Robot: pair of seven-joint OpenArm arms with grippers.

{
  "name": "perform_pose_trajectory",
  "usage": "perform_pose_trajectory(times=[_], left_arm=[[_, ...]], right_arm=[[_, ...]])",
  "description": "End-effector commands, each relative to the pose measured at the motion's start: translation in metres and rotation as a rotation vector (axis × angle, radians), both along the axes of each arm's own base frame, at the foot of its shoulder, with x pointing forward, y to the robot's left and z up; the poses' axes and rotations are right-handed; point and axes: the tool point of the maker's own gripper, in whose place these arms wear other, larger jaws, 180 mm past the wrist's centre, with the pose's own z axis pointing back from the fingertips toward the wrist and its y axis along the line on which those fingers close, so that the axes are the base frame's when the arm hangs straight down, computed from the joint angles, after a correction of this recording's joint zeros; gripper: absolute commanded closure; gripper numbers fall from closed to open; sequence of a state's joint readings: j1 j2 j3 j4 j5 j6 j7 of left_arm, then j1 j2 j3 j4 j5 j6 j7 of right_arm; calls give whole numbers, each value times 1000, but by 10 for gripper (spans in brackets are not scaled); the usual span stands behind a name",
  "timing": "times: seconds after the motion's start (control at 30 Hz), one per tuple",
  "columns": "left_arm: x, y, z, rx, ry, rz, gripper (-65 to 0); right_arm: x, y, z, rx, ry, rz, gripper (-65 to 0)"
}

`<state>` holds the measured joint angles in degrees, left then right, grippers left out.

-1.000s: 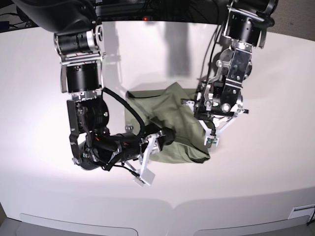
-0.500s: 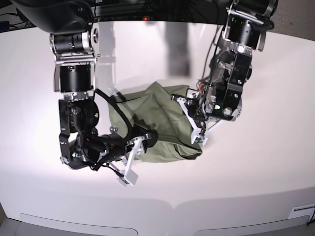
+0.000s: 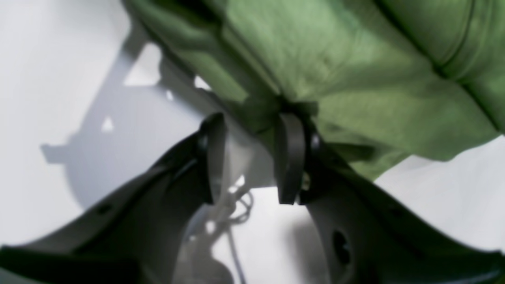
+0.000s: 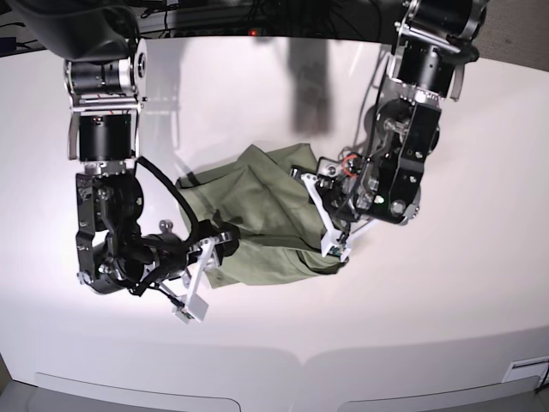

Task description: Fold the T-shirt properly

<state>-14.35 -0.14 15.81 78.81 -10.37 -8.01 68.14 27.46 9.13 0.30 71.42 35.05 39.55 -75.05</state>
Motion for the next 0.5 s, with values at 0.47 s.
perform_pose_trajectory(times=[0.47], left_arm=[[60,9,53,72,-172,-28,-215]], right_arm=[[-12,31,-9,129,10,3,-265]])
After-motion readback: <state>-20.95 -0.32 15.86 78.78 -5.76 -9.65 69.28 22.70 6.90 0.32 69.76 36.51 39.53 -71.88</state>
